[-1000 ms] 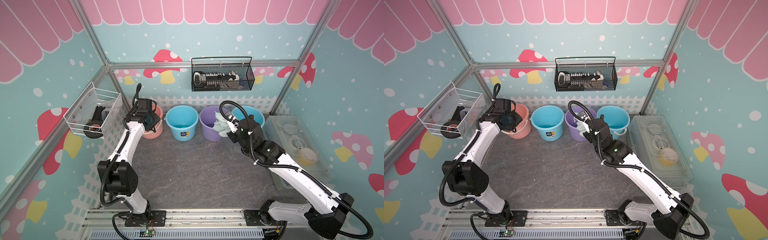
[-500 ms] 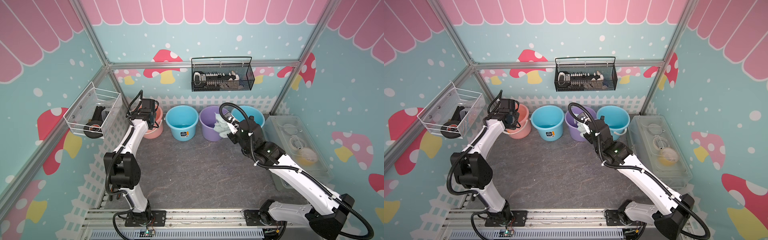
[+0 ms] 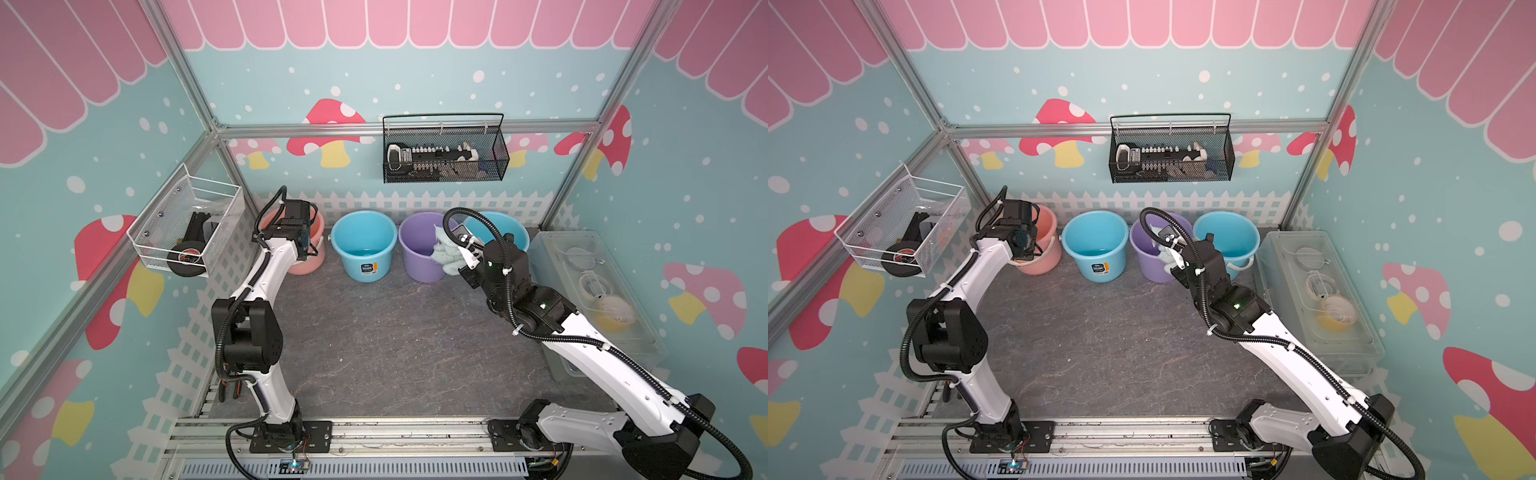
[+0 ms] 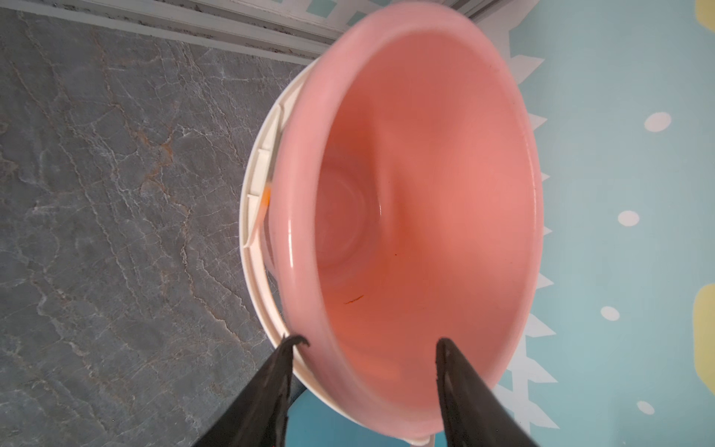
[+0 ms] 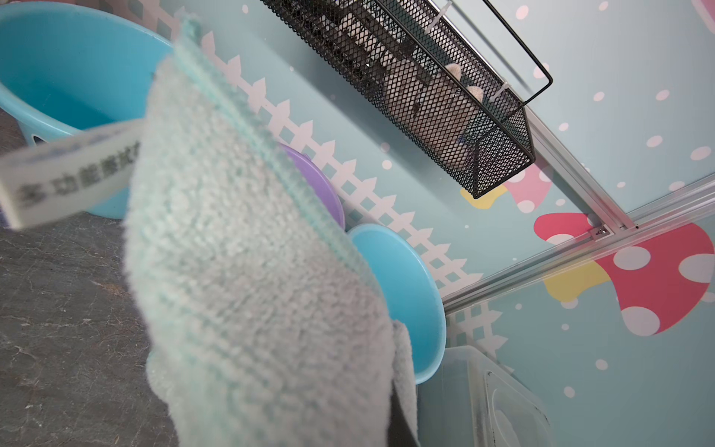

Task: Wipe the inside of the bucket with a cloth
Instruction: Pick up the bucket from the corner of the board.

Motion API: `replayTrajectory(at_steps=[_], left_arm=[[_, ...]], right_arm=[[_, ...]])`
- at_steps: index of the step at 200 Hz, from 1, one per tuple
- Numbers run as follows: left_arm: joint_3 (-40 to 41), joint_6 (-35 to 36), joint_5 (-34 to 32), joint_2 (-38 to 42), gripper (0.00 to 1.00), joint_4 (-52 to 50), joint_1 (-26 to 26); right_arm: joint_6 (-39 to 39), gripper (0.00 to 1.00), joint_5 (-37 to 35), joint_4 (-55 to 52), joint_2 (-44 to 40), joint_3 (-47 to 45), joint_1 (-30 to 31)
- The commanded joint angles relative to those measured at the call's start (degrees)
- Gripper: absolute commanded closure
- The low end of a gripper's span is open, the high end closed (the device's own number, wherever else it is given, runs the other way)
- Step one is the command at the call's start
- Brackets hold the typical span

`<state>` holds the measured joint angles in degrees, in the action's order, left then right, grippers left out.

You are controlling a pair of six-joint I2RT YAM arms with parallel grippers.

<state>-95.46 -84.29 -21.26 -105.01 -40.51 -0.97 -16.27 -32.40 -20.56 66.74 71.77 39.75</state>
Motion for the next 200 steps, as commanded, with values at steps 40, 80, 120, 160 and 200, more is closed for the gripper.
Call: replayTrajectory(at_steps=[40, 80, 120, 160, 200], left_arm=[[-0.16, -2.37, 1.72, -4.34, 0.49, -1.11, 2.35], [0.75, -2.69, 2.45, -3.55, 0.73, -1.18, 2.73], [4.87, -6.82, 1.74, 0.99, 0.96, -3.45, 3.14], [11.18, -9.85, -1.07, 9.24, 0.97, -4.94, 3.43], [17.53, -10.80, -1.94, 18.93, 0.99, -6.53, 3.66]], right_arm=[[0.08, 1.00, -0.33, 1.12, -1.25, -0.92, -0.17], [-0.24, 1.00, -0.38, 1.04, -1.53, -1.06, -0.14], [-1.36, 1.00, 0.65, 0.98, -2.05, -1.10, -0.18], [-3.32, 1.00, 2.58, 0.92, -3.93, -2.12, -0.15], [-3.42, 1.00, 5.54, 0.65, -6.62, -3.35, -0.14]])
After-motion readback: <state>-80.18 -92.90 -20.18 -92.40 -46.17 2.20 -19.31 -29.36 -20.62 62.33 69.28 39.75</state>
